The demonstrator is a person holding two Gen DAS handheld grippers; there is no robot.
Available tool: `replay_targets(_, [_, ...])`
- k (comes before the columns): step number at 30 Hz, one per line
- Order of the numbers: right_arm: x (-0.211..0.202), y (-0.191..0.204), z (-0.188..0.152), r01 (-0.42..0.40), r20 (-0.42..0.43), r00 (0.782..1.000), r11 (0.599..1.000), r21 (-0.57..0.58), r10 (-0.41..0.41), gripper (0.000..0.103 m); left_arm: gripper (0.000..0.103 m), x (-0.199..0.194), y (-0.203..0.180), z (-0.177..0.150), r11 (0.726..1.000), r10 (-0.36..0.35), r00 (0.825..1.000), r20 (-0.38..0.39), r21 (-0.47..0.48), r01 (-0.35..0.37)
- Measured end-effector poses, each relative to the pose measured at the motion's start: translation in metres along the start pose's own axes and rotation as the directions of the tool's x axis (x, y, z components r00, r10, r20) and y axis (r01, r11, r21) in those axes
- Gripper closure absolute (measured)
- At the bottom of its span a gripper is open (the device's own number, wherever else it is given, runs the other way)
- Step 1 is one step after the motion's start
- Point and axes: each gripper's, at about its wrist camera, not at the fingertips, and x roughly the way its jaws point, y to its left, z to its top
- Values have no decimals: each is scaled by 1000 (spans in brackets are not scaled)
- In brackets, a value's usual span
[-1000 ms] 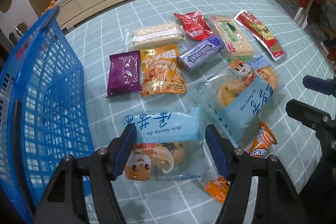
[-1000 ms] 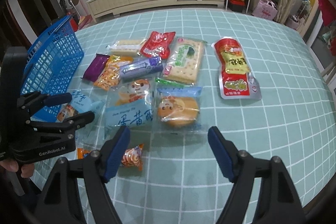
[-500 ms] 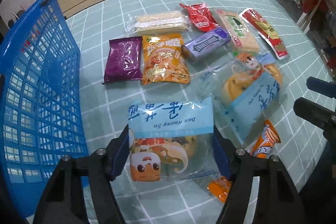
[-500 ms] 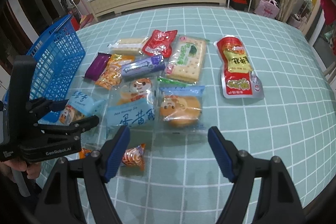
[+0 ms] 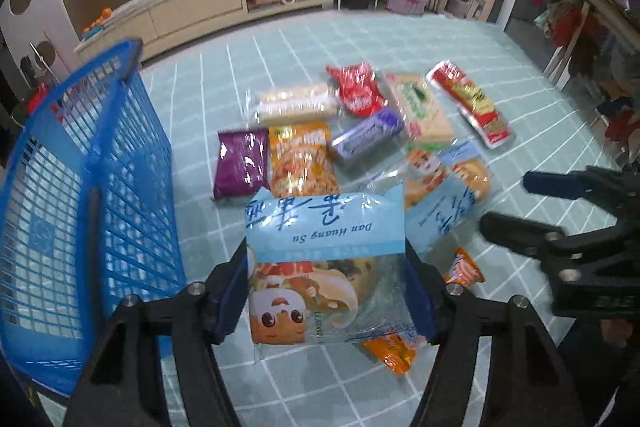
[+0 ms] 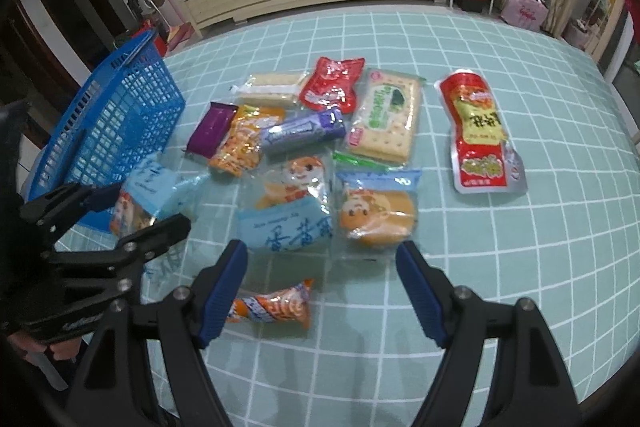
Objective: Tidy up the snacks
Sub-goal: 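Lift the pastry pack with the left gripper while the right gripper grasps a clear cartoon pastry pack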
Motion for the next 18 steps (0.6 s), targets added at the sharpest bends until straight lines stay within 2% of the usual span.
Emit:
replay_targets(8, [9, 13, 9, -9, -19, 1000, 1000, -25, 9, 23, 38, -29, -1, -1, 999, -31, 997, 64, 19, 30])
replay_targets(13, [14, 15, 9, -7, -34, 999, 999, -34, 6, 23, 38, -55, -1, 6, 998, -63, 990, 127, 23, 61])
replay_targets(18, [23, 22, 12, -2, -49, 999, 999, -49, 0, 23, 38, -75, 5, 8, 999, -52, 981, 185, 23, 48])
